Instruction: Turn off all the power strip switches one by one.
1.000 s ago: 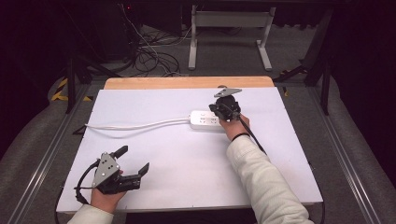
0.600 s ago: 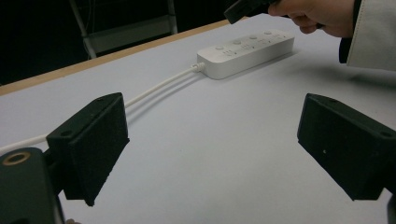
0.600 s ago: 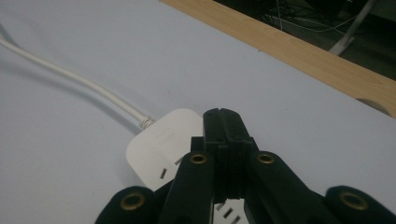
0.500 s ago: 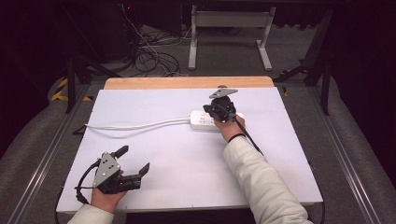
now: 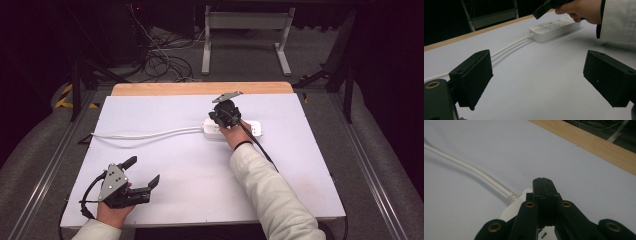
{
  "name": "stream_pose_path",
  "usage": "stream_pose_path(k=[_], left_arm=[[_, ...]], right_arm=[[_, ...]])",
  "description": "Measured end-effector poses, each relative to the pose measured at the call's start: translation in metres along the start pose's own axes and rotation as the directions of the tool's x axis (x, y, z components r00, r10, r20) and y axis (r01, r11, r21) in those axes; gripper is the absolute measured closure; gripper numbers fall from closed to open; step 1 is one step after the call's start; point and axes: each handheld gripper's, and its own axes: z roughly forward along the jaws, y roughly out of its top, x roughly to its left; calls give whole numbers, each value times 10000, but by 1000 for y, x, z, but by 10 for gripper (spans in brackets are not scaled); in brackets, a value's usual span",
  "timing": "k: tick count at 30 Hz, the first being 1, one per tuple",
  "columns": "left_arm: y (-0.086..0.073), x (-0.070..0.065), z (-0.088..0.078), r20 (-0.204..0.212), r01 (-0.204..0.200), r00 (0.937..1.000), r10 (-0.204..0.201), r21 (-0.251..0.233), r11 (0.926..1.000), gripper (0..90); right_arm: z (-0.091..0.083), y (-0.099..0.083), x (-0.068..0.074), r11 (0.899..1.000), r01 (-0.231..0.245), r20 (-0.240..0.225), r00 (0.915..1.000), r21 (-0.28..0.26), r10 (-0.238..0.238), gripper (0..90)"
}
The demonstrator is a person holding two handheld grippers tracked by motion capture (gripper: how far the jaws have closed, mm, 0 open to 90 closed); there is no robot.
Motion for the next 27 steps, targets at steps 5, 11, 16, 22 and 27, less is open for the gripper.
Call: stream_pose_path(k=[5, 11, 16, 22, 27], left_arm=[[0, 0, 0, 4, -71, 10000, 71, 8, 10000, 93], [0, -1, 1, -22, -30, 10000, 31, 25, 10000, 93], [0, 0, 1, -8, -60, 10000, 60, 43, 10000, 93], [0, 0, 1, -8, -23, 10000, 23, 32, 10000, 93], [0, 0, 1, -13, -46, 10000, 46, 51, 10000, 93]], right_arm=[[3, -4, -5, 9995, -174, 180, 9997, 281, 169, 900], [5, -7, -9, 9976, -221, 271, 9994, 658, 203, 900], [7, -9, -11, 9960, -186, 264, 9995, 878, 163, 900], [9, -10, -13, 9940, -205, 264, 9995, 1071, 177, 900], [9, -11, -12, 9942, -46, 323, 9995, 1071, 12, 900]])
